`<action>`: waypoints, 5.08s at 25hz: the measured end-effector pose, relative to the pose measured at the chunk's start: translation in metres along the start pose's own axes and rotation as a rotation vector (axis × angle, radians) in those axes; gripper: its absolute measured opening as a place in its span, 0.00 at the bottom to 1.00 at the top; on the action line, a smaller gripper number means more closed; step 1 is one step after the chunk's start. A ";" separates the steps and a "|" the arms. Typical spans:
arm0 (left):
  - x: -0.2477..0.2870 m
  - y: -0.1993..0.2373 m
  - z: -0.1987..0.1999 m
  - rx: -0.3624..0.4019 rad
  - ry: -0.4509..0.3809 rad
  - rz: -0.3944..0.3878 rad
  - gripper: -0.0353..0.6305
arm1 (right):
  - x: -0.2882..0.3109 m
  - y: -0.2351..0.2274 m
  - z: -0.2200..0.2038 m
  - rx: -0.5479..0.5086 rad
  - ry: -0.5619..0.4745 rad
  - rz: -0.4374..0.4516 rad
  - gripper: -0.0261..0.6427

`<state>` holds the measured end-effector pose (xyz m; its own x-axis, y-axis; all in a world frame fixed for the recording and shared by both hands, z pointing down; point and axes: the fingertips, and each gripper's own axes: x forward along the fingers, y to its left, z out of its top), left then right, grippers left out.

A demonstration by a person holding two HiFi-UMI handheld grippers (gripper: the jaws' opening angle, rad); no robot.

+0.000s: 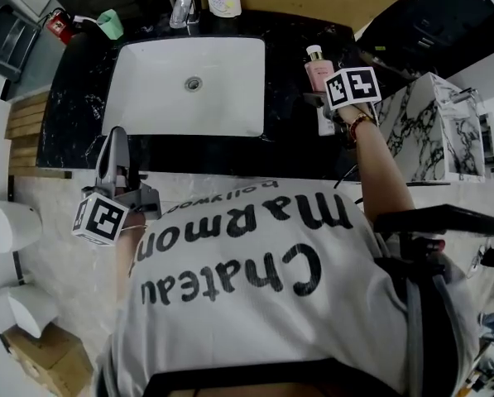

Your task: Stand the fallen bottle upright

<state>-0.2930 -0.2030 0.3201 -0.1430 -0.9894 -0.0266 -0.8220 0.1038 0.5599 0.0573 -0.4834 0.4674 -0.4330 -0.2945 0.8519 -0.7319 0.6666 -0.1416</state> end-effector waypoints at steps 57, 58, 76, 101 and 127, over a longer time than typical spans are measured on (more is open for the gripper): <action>-0.022 -0.050 0.000 0.034 -0.008 -0.039 0.07 | -0.093 0.028 0.005 -0.187 -0.749 -0.108 0.50; -0.022 -0.051 0.001 0.039 -0.007 -0.040 0.07 | -0.096 0.027 0.004 -0.180 -0.771 -0.108 0.50; -0.018 -0.065 0.009 0.081 -0.005 -0.087 0.07 | -0.122 0.027 -0.011 -0.144 -0.967 -0.068 0.50; 0.026 -0.083 0.023 0.131 0.043 -0.267 0.07 | -0.152 0.039 -0.053 -0.095 -1.099 -0.164 0.50; -0.023 -0.086 -0.001 0.114 0.080 -0.221 0.07 | -0.175 0.047 -0.091 -0.110 -1.212 -0.213 0.50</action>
<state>-0.2185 -0.1895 0.2736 0.0868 -0.9938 -0.0700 -0.8861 -0.1091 0.4505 0.1466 -0.3387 0.3576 -0.5615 -0.8092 -0.1728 -0.8246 0.5645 0.0358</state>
